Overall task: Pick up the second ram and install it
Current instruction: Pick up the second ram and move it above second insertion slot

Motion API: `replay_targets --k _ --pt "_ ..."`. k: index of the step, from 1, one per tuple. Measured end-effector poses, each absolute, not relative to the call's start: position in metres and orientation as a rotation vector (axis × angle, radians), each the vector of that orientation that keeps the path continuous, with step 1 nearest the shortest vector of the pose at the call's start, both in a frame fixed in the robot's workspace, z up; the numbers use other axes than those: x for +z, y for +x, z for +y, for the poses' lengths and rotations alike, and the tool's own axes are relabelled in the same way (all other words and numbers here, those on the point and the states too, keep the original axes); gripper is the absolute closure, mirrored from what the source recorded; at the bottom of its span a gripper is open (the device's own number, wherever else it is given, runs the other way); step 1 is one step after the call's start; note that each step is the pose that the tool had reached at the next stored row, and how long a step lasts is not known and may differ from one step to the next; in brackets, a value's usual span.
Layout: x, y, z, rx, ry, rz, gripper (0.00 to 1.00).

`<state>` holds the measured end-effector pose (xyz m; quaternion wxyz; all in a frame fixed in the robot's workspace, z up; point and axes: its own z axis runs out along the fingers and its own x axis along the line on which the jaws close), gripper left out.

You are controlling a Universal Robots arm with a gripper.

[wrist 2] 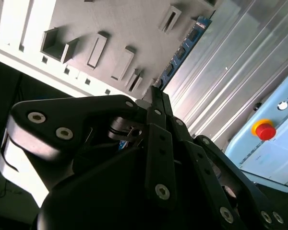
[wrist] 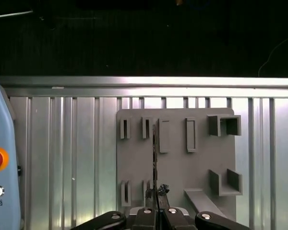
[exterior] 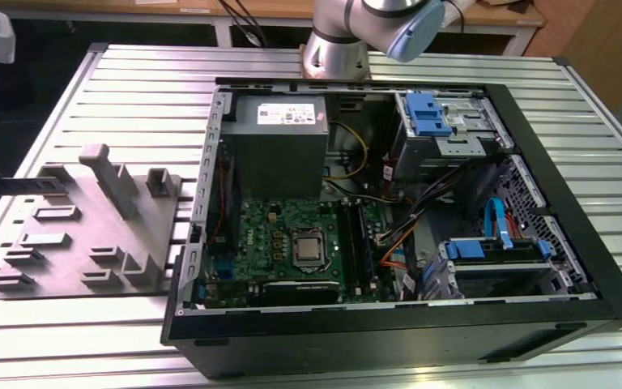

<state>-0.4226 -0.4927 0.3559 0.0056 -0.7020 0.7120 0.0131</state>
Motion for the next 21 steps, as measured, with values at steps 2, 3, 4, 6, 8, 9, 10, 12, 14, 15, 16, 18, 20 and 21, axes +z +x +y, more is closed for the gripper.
replay_targets --k 2,3,4,6,8,9,10,12,14,15,16,18,20,21 --pt "0.361 -0.423 -0.493 0.036 -2.196 2.227 0.89" --pt "0.364 -0.423 -0.493 0.034 -2.195 2.226 0.89" --pt "0.367 -0.423 -0.493 0.032 -2.194 2.225 0.89" --pt "0.372 -0.423 -0.493 0.029 -2.192 2.223 0.89" --pt "0.378 -0.423 -0.493 0.025 -2.191 2.222 0.89" --pt "0.38 -0.423 -0.493 0.023 -2.19 2.221 0.89" --pt "0.384 -0.423 -0.492 0.021 -2.189 2.22 0.89" --pt "0.389 -0.423 -0.492 0.017 -2.187 2.218 0.89" --pt "0.395 -0.423 -0.492 0.013 -2.186 2.216 0.89" --pt "0.398 -0.423 -0.492 0.011 -2.185 2.215 0.89" --pt "0.399 -0.423 -0.492 0.009 -2.184 2.214 0.89" --pt "0.399 -0.423 -0.492 0.009 -2.183 2.214 0.89" --pt "0.399 -0.423 -0.492 0.008 -2.183 2.213 0.89" --pt "0.399 -0.423 -0.492 0.008 -2.183 2.214 0.89"
